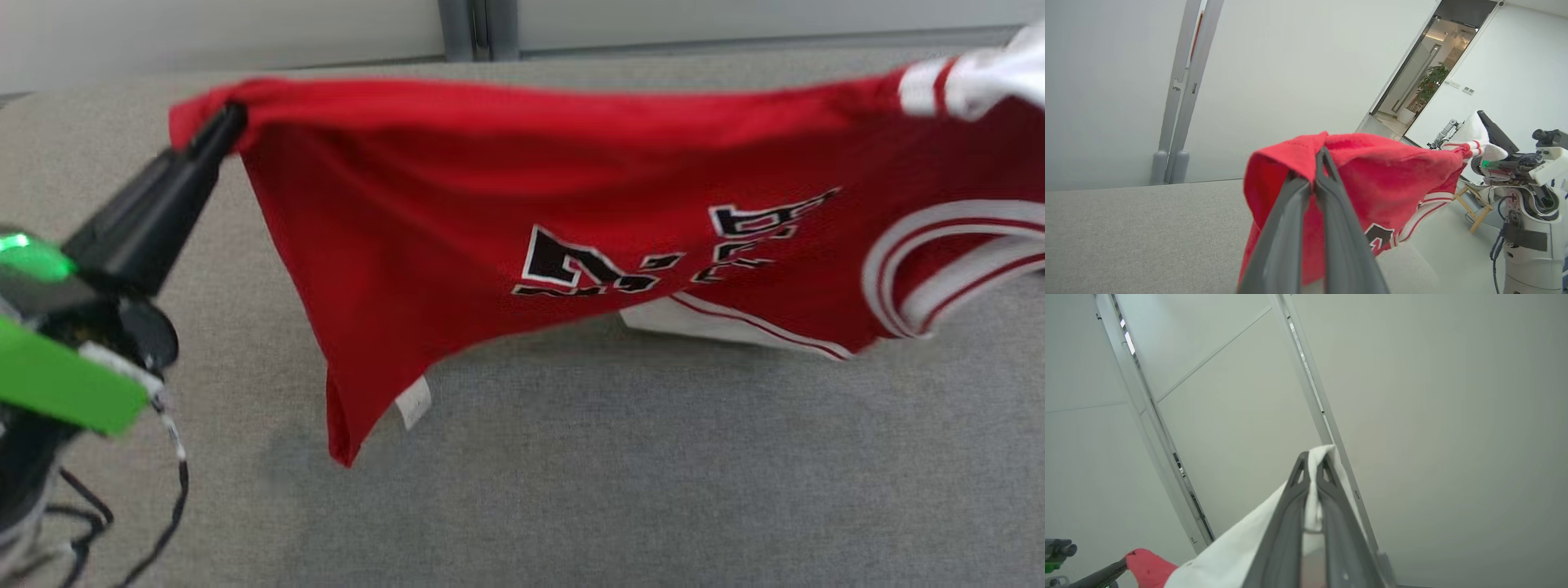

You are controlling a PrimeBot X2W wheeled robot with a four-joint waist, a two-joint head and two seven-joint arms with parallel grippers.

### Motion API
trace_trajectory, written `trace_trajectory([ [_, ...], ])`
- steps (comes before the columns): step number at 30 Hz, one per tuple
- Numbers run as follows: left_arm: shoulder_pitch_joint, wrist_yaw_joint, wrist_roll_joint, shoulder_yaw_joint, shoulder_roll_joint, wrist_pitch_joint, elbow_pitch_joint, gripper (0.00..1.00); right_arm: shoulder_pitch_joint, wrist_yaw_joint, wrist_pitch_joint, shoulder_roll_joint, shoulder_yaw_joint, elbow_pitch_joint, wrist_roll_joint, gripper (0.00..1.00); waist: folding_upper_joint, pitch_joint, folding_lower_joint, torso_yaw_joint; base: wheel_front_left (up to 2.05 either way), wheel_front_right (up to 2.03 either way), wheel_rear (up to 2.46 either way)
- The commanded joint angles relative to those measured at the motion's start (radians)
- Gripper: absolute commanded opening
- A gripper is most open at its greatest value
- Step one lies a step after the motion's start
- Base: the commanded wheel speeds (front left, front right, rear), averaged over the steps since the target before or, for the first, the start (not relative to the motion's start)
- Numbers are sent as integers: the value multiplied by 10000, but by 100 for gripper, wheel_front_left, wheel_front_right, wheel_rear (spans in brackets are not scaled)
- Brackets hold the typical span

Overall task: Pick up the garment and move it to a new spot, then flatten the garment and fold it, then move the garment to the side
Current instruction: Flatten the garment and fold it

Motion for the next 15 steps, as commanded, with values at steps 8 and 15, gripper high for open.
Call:
trace_trajectory([
  [8,-6295,552,1076,-1309,-828,1621,4524,0,-6789,0,520,1305,575,4752,-3948,0,0,3379,0,17,0,0,0],
  [15,-9694,-183,3321,-1951,-2532,-964,8658,0,-10079,0,-2601,2202,583,7897,-6040,0,0,3870,0,-80,0,0,0],
])
